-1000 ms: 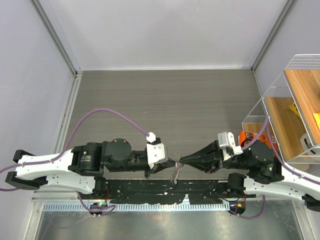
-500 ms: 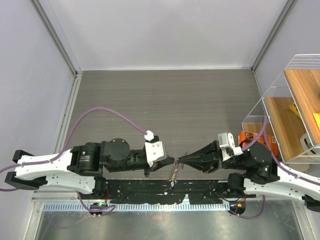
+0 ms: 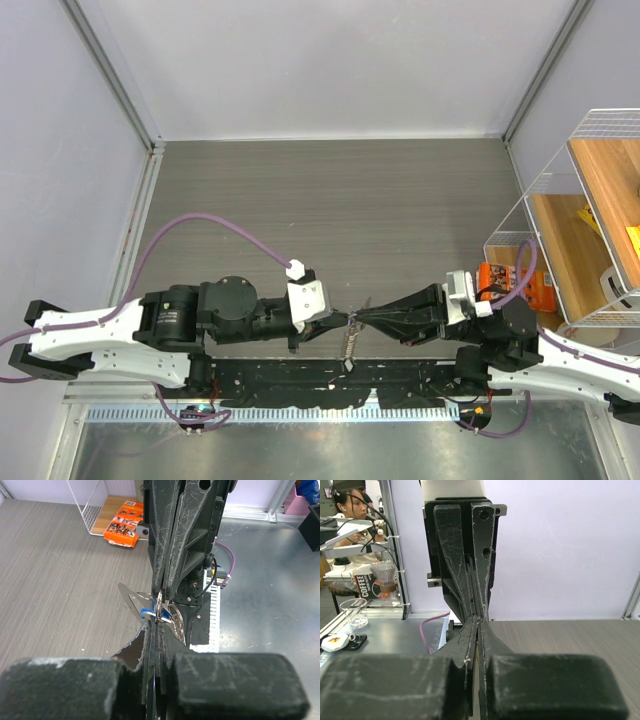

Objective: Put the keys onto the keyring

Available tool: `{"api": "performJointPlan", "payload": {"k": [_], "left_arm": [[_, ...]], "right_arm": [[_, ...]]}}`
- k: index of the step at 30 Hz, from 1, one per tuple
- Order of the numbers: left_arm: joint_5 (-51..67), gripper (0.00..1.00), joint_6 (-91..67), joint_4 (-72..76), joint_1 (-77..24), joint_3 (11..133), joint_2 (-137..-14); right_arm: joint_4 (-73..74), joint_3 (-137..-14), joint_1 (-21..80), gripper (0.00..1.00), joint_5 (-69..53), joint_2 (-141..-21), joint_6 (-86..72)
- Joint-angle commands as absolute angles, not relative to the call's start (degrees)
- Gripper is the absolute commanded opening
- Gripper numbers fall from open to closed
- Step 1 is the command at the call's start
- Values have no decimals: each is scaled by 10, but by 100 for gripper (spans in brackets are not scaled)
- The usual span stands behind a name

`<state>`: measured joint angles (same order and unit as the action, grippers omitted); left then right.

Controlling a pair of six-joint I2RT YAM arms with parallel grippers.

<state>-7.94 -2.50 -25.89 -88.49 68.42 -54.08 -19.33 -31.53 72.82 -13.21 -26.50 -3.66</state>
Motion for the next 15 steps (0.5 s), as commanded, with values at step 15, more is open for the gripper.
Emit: {"api": "performJointPlan", "payload": {"k": [15], "left_arm": [[-83,0,-19,-214,-885,680,-529]], "right_arm": [[-410,-283,732,5,-69,-283,-48]]}}
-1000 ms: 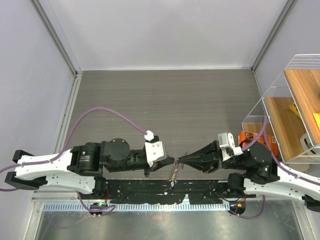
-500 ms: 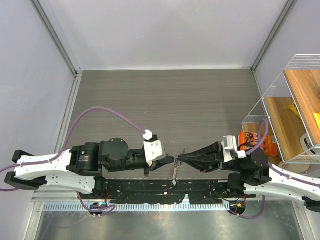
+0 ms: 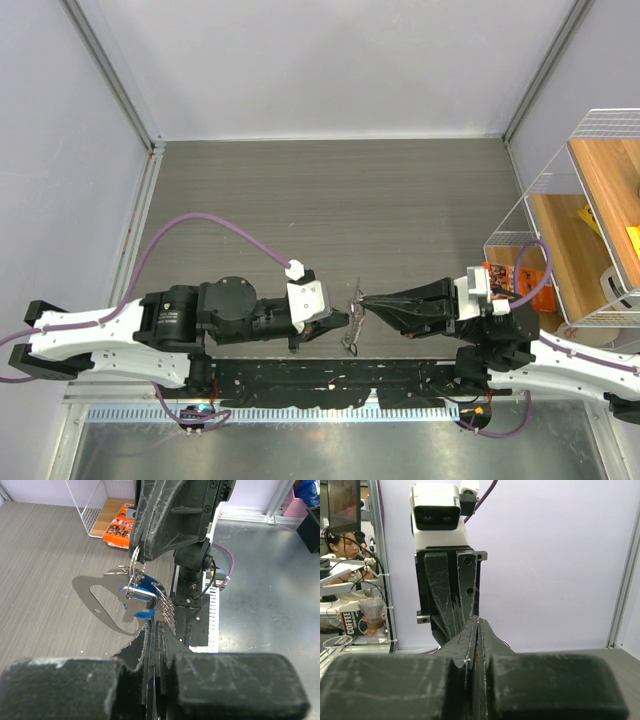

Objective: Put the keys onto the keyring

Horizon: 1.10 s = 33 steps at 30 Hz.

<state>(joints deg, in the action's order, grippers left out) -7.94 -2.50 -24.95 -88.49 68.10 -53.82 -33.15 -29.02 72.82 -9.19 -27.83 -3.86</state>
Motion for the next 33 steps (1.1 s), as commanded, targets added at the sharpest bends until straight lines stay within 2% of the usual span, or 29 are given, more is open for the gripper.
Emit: {"api": "performJointPlan", "payload": {"k": [1,9,13,21,22,30,31,33], "left_arm": [[-84,0,-18,-214,-885,681,-528],[-105,1,-24,-214,-884,673,-512],[-114,28,-20,-210,-885,666,-489],[-88,48,-8,-194,-885,667,-476],[-82,54,-4,-193,-885,668,-477],[-63,56,19,-188,-885,677,-495],[-62,55,21,-186,-884,678,-495],[-56,47,22,-181,-885,675,-493]], "right_arm": [[-415,-282,733,5,-69,-285,-49],[-407,-285,732,6,-77,-287,-51],[-395,-285,733,5,-83,-281,-53],[-378,-294,733,5,-101,-281,-56],[-375,-294,733,5,-103,-283,-56],[-364,-305,733,6,-129,-289,-66],[-364,-307,733,5,-130,-287,-65],[-359,-308,733,5,-134,-288,-67]]}}
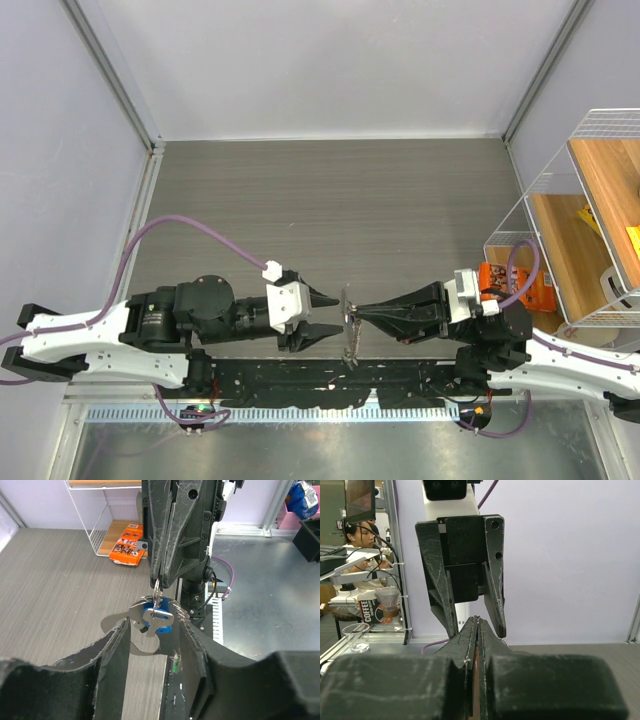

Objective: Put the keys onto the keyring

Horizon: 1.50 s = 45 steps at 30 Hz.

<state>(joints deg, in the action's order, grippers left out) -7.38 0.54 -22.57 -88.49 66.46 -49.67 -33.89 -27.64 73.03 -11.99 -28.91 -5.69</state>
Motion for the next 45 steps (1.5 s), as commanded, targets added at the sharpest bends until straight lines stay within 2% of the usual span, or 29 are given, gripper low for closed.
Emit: {"api": "performJointPlan", "payload": {"k": [1,17,25,45], "left_arm": [[-53,44,22,-178,-884,676,-492],[-25,26,28,-176,-885,686,-509],[-25,0,28,-174,-885,689,-510],[-26,0,29,-163,-885,681,-510]], "right_arm": [[-358,-308,733,5,-138,-288,-66],[-349,-319,733,5,-162,-291,-71],[-345,-325,733,5,-167,-295,-73],[-507,-279,734,6,-109,-324,-76]]}}
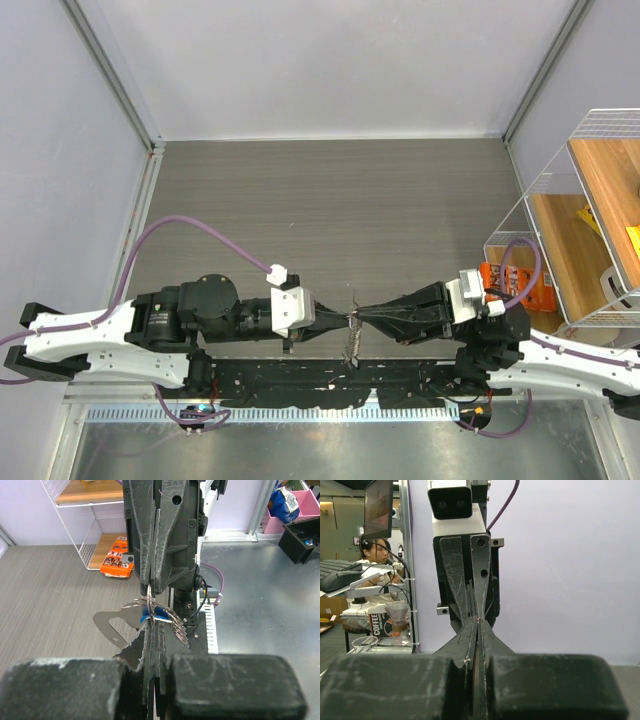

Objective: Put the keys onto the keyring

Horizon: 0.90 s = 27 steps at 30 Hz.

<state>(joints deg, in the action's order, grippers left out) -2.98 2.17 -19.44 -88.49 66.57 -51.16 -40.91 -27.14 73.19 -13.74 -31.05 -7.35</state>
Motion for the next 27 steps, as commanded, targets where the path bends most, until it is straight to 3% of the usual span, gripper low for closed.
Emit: {"api": "performJointPlan", "payload": {"k": [1,15,25,27], "left_arm": [[-25,0,29,-163,-885,682,-511],[-20,0,28,-164,-885,678,-505],[-18,0,25,-165,-885,672,-493],[-20,12,24,-164,-885,668,-488]], "right_arm": [[-514,-277,734,6,-110,-329,-76],[-678,-244,737,6,-112,-397,-46],[-660,-236,739,6,-62,-381,-16],[-643,-237,739,5,-54,-376,-14]]}}
